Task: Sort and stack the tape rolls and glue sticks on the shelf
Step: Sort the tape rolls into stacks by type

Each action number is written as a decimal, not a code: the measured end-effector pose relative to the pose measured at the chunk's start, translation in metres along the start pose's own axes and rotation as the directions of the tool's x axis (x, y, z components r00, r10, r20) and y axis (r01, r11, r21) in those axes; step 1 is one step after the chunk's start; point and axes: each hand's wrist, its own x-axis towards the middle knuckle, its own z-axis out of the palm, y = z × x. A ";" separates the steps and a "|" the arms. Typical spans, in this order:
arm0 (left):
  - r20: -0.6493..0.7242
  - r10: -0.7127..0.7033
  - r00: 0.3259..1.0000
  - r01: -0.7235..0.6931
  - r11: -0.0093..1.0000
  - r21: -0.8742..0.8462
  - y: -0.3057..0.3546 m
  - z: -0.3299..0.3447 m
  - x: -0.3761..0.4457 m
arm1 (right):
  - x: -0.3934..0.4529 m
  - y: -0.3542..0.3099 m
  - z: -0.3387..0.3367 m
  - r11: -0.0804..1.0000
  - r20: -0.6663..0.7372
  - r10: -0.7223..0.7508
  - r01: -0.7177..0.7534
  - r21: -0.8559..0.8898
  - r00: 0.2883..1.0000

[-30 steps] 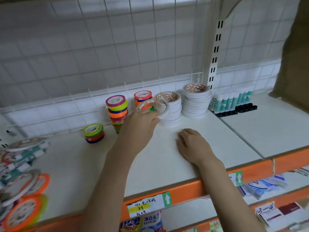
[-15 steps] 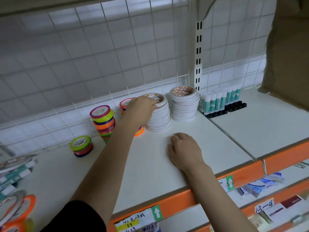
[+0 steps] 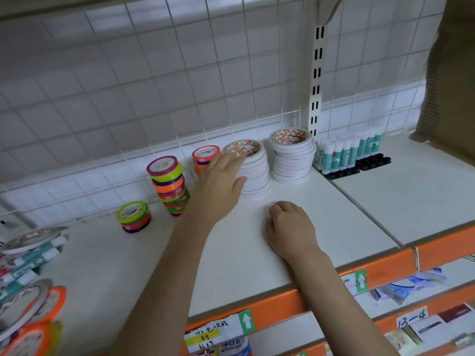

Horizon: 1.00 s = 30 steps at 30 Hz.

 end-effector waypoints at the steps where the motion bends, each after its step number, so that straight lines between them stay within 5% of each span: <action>1: -0.011 -0.009 1.000 0.009 1.000 -0.019 -0.001 0.002 -0.014 | 0.000 -0.001 -0.001 1.000 0.009 -0.014 0.014 -0.017 1.000; 14: 0.096 -0.480 0.872 0.484 0.875 -0.025 -0.071 -0.015 -0.175 | -0.030 -0.081 0.017 0.983 0.147 -0.181 0.184 -0.011 0.972; 30: 0.004 -0.621 0.784 0.621 0.784 0.008 -0.182 -0.117 -0.274 | -0.065 -0.249 0.084 0.915 0.221 -0.403 0.395 0.080 0.888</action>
